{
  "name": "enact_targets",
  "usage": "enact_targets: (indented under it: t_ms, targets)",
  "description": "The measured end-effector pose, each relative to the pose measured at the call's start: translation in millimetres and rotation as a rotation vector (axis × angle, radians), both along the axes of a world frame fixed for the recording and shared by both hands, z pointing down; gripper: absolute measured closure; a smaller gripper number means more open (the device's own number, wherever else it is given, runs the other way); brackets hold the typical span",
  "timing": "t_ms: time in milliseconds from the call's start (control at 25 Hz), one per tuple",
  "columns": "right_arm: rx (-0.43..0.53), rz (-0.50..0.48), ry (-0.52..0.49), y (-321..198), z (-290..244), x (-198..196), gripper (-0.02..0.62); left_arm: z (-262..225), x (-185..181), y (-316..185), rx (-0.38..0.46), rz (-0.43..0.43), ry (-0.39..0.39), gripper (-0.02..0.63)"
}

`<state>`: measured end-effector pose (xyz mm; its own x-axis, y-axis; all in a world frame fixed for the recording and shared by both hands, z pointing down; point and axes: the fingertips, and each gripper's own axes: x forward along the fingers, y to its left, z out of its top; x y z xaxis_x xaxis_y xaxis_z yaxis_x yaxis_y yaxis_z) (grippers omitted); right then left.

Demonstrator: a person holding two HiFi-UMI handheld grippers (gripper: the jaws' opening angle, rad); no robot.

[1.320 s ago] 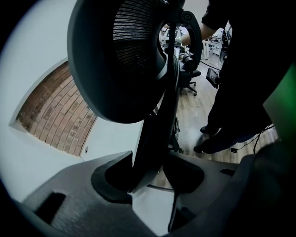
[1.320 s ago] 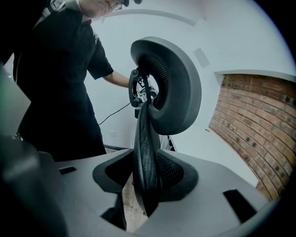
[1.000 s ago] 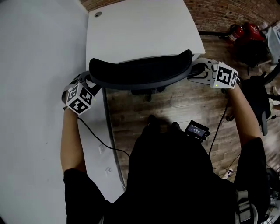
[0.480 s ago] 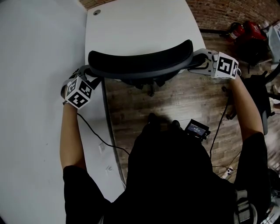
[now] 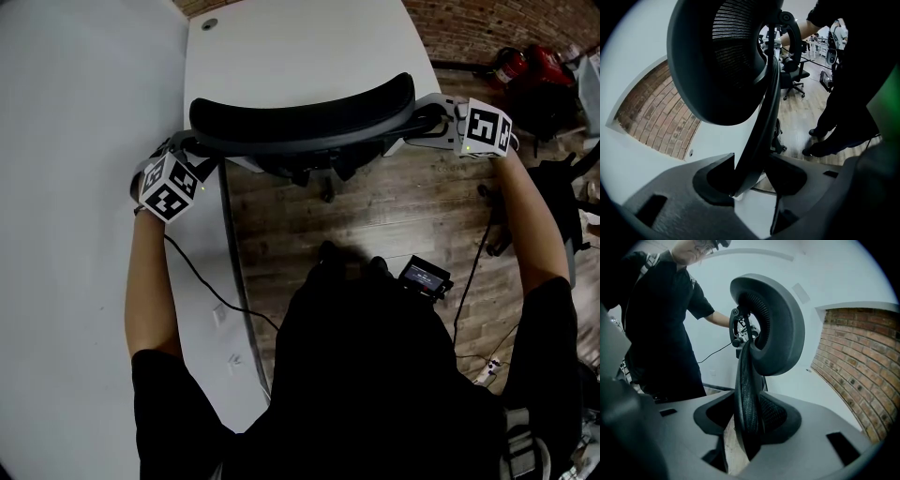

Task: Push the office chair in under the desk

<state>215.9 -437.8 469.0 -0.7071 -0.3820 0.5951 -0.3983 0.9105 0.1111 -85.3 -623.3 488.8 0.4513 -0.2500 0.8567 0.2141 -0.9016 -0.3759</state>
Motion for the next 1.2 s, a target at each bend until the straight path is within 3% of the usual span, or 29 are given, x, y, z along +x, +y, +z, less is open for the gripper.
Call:
enact_targets:
  t_ms: [320, 680, 1200]
  targets:
    - [0.007, 0.005, 0.008, -11, 5, 5, 0.426, 6, 2, -6, -0.010, -0.009, -0.008, 0.403]
    - [-0.024, -0.008, 0.022, -14, 9, 6, 0.420, 11, 0, -2, -0.100, 0.021, -0.025, 0.399]
    - [-0.043, 0.081, 0.054, -16, 12, 9, 0.382, 13, 3, 2, -0.105, 0.036, -0.016, 0.391]
